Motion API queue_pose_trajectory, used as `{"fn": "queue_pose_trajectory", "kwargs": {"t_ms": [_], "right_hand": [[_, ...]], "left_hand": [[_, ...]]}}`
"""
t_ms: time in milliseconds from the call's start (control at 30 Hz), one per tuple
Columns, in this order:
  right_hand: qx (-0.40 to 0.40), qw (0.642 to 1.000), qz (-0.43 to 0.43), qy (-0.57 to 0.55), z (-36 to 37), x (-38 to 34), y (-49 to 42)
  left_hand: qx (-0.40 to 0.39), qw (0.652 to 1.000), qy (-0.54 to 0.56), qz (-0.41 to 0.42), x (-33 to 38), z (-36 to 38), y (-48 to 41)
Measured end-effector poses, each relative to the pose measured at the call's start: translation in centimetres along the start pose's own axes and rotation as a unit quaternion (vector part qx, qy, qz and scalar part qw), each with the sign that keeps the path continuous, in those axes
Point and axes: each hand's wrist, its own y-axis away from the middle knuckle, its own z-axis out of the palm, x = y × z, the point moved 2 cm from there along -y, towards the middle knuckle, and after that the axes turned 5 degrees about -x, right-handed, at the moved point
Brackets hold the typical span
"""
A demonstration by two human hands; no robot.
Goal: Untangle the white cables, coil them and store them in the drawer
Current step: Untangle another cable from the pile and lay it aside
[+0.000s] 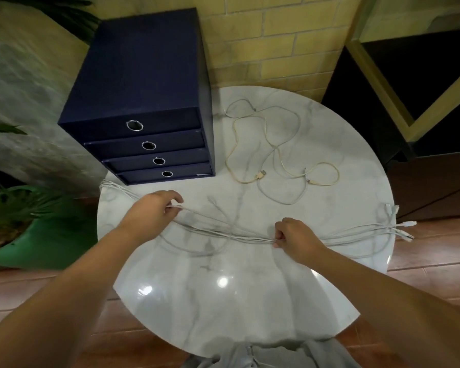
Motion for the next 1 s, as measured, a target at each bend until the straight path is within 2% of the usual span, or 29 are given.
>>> {"fn": "queue_pose_trajectory", "kwargs": {"t_ms": [133,267,367,433,600,1000], "right_hand": [[-0.009,1.0,0.013,0.001,0.1,-0.1,-0.2],[-0.021,0.999,0.036,0.005,-0.2,-0.6,-0.4],[-0.023,0.999,0.046,0.01,-0.3,-1.0,-0.4],[-0.018,0.998,0.051,0.012,-0.4,-1.1,-0.3],[0.0,0.998,0.067,0.004,-0.1,-1.1,0.0],[0.027,0.996,0.088,-0.008,0.3,-1.3,0.3]], "left_hand": [[0.066,0.997,-0.017,-0.021,-2.3,-4.0,0.4],[0.147,0.982,-0.121,0.005,-4.0,-7.3,0.4],[0.191,0.959,-0.209,-0.003,-5.7,-8.8,0.2],[0.216,0.949,-0.229,-0.026,-7.0,-9.8,0.2],[0.183,0.963,-0.172,-0.097,-10.9,-11.4,0.0],[0.077,0.959,-0.249,-0.109,-15.0,-8.3,-2.5]]}}
